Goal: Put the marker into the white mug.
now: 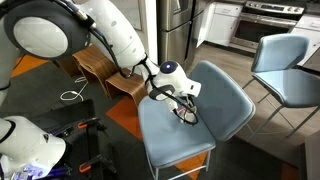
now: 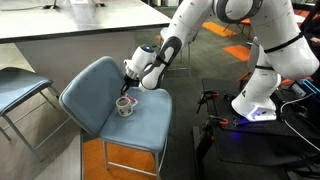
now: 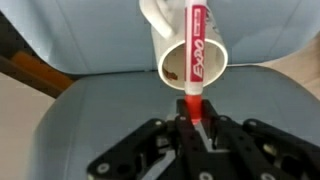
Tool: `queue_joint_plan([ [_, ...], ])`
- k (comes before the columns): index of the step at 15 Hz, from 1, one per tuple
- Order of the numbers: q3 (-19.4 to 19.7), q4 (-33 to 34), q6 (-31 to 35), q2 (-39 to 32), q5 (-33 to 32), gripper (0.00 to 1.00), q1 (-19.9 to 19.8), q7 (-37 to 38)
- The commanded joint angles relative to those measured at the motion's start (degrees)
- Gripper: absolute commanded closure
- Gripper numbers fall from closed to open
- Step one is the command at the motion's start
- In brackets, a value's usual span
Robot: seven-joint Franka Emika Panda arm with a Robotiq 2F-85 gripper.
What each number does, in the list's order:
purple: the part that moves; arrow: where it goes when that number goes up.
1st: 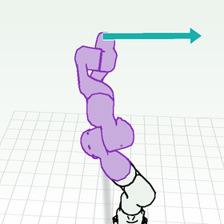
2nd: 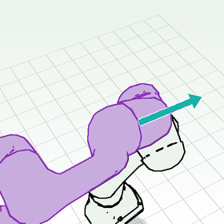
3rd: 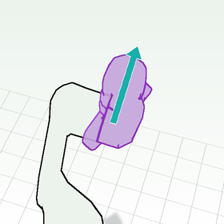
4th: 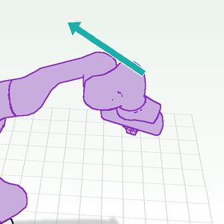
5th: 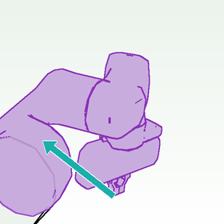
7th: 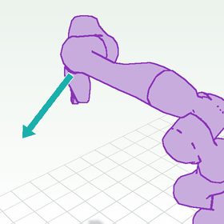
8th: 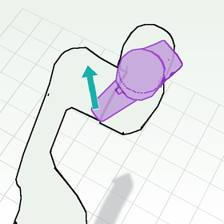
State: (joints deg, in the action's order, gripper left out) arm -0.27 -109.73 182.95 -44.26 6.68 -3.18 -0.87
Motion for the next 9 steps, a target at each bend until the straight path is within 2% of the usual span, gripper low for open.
queue_joint_plan([
  [1,1.64,-1.78,2.83,1.95,-1.46,0.95,0.77,0.83],
  [6,2.44,0.93,2.32,2.04,-3.49,0.95,0.97,0.04],
  [9,1.45,3.86,3.44,0.61,-5.14,0.95,-0.12,-0.74],
])
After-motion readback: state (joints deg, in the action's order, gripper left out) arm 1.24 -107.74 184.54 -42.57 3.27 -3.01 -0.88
